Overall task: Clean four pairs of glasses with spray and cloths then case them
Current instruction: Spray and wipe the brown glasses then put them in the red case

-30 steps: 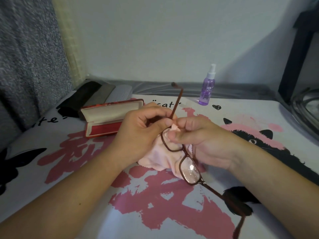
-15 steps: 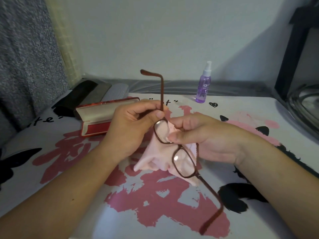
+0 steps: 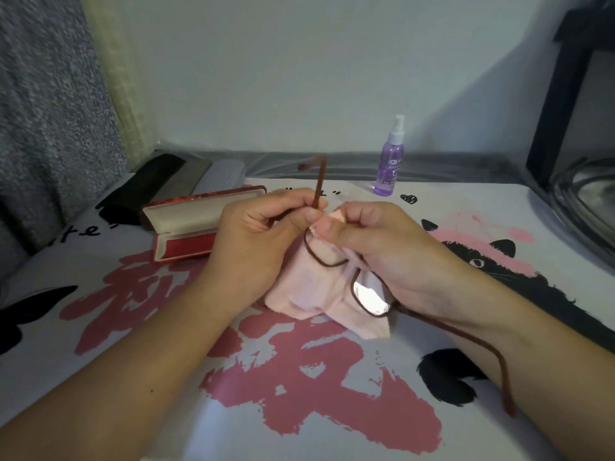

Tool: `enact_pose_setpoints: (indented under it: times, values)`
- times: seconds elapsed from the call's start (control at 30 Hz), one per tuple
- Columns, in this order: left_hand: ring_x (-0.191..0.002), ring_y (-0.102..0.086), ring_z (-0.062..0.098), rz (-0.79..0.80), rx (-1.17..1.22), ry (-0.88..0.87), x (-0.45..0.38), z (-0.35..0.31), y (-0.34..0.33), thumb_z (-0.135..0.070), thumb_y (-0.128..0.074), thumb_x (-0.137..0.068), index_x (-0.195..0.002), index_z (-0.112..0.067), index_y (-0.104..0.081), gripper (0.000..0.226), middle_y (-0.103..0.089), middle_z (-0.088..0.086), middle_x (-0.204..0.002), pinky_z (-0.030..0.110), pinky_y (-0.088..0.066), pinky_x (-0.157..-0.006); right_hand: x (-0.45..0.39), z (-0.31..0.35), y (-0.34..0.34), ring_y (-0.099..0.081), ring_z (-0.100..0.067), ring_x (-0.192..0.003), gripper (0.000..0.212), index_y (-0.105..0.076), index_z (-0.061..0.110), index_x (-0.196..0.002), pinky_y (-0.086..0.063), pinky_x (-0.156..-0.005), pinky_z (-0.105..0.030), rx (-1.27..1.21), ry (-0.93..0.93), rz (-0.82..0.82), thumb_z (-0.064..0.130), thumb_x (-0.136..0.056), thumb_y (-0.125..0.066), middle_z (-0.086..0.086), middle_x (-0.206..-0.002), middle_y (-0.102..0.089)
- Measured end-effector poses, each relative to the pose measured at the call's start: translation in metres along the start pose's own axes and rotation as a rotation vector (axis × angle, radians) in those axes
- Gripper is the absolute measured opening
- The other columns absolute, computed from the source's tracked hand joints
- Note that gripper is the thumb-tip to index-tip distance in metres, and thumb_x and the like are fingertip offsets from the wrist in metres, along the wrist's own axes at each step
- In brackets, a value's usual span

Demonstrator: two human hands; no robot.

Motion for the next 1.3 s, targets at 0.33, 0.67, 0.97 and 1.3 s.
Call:
enact_pose_setpoints:
  times: [0.33, 0.67, 0.97, 1.3]
  values:
    - [-0.098, -0.071, 0.004, -0.270, -0.130, -0.070, -0.004, -0.004, 0.021, -0.007, -0.068, -0.093, -0.106, -0.026, -0.073, 0.024, -0.075, -0.013, -0.099, 0.017, -0.053, -0.088, -0.014, 0.005, 0.052, -0.069, -0.035, -0.112, 0.051, -0.058, -0.003, -0.129, -0.054, -0.099, -0.049, -0.323, -0.255, -0.146, 0.040, -0.104, -0.047, -0.024, -0.126, -0.067]
    - [-0.100, -0.066, 0.011, -0.230, -0.296, -0.247, -0.005, -0.001, 0.026, -0.006, -0.066, -0.096, -0.108, -0.018, -0.071, 0.018, -0.069, -0.006, -0.102, 0.028, -0.053, -0.092, -0.002, 0.000, 0.029, -0.069, -0.022, -0.092, 0.023, -0.069, -0.004, -0.115, -0.057, -0.080, -0.026, 0.085, -0.190, 0.302, -0.004, -0.092, -0.065, -0.020, -0.106, -0.073]
    - [-0.100, -0.071, 0.011, -0.193, -0.122, -0.061, -0.002, -0.004, 0.018, -0.006, -0.066, -0.095, -0.103, -0.028, -0.073, 0.024, -0.075, -0.008, -0.101, 0.022, -0.054, -0.089, 0.000, 0.004, 0.015, -0.066, -0.011, -0.065, 0.005, -0.075, 0.007, -0.093, -0.051, -0.062, -0.022, 0.323, -0.141, 0.196, 0.010, -0.089, -0.074, -0.002, -0.076, -0.074]
    - [-0.098, -0.071, 0.008, -0.212, -0.123, -0.060, -0.003, -0.006, 0.022, -0.006, -0.068, -0.093, -0.104, -0.026, -0.073, 0.023, -0.075, -0.011, -0.099, 0.021, -0.054, -0.089, 0.000, 0.002, 0.021, -0.069, -0.018, -0.086, 0.044, -0.072, 0.013, -0.099, -0.054, -0.081, -0.035, 0.288, -0.217, 0.374, -0.025, -0.082, -0.057, -0.006, -0.092, -0.074]
Point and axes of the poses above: each hand's wrist, its own x-axis away from the middle knuckle, its own y-axis out of the back of the hand, z = x × y, the point moved 1 cm from there along -x, towards the middle knuckle
